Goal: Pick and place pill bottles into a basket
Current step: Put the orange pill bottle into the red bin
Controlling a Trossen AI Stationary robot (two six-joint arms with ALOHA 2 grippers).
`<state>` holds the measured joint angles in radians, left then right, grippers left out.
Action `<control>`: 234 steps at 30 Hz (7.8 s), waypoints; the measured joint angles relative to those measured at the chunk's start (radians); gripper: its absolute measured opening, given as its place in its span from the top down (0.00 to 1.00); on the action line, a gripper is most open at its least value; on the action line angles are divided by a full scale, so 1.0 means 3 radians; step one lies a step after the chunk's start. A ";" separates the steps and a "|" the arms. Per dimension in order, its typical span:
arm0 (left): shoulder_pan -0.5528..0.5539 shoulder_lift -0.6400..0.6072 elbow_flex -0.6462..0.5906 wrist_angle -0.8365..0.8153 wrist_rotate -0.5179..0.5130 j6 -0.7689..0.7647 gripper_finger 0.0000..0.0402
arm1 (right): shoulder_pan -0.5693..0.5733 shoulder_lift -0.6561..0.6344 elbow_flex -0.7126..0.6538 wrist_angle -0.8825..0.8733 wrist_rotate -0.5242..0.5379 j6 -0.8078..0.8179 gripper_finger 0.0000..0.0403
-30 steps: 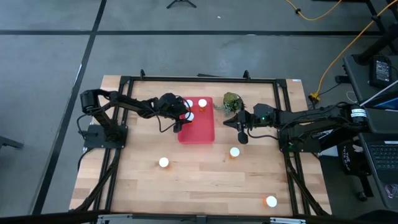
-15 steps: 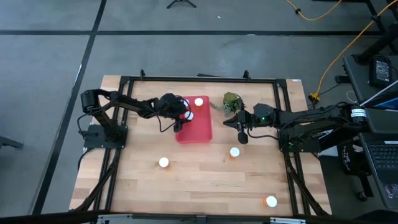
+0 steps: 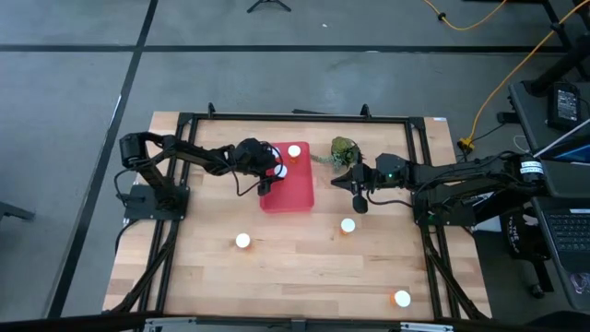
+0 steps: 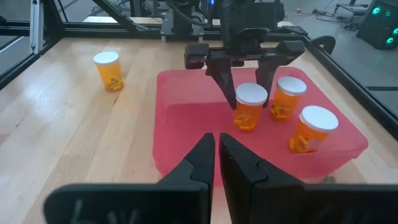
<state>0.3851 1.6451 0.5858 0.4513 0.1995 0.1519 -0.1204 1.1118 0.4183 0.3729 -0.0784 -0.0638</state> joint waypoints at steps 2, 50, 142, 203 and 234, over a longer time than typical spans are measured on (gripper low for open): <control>0.0000 -0.0024 0.0001 -0.0011 0.0001 0.0001 0.45 | 0.0000 -0.0001 0.0000 0.0000 0.0000 0.0005 0.93; -0.0019 -0.0712 0.0005 -0.0914 -0.0395 -0.0114 0.40 | 0.0000 0.0000 0.0000 -0.0011 0.0000 0.0024 0.93; -0.1778 -0.2837 -0.0519 -0.1851 -0.1298 -0.0545 0.99 | 0.3179 -0.0084 0.1015 -0.3607 0.1861 0.3712 0.99; -0.1778 -0.2836 -0.0520 -0.1863 -0.1296 -0.0550 0.99 | 0.3059 0.1399 0.0872 -0.2827 0.2903 0.4130 0.31; -0.1778 -0.2836 -0.0520 -0.1889 -0.1295 -0.0549 0.98 | 0.2626 0.1517 0.0872 -0.2334 0.2890 0.3775 0.31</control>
<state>-0.1482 0.7944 0.4297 -0.1154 -0.1890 -0.0128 0.6676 1.5669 0.6800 -0.3272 0.7887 1.0687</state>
